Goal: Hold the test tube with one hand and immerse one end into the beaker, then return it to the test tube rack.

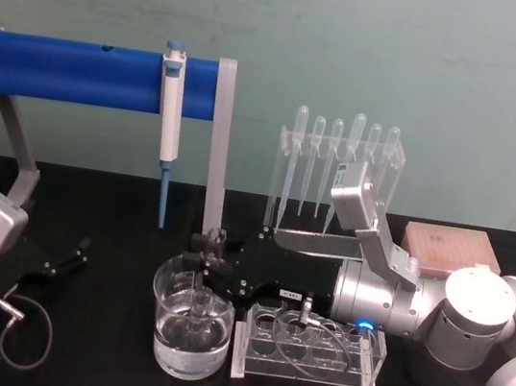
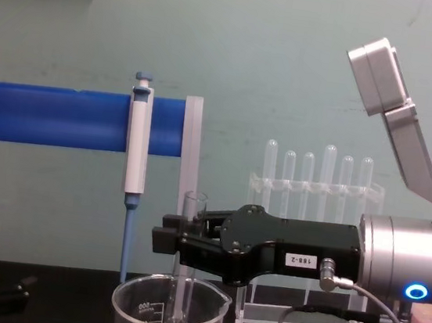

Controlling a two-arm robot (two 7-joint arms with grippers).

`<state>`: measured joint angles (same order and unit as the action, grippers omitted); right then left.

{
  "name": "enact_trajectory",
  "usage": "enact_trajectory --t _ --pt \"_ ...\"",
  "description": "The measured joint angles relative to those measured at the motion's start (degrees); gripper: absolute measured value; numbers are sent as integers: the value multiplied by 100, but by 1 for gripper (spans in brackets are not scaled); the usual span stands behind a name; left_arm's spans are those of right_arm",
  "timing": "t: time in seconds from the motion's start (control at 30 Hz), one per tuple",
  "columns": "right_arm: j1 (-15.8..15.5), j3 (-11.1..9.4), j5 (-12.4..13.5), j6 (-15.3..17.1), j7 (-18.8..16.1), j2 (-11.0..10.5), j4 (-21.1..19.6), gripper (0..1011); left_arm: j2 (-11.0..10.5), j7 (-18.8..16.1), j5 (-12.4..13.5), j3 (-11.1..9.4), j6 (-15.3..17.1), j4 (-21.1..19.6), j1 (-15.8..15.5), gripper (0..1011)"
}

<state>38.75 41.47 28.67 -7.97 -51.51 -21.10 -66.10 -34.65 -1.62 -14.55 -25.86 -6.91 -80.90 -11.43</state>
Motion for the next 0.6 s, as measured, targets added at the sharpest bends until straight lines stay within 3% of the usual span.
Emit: enact_trajectory --t 0.6 --pt "0 0 -1 0 3 0 1 227 0 0 0 0 0 0 0 1000"
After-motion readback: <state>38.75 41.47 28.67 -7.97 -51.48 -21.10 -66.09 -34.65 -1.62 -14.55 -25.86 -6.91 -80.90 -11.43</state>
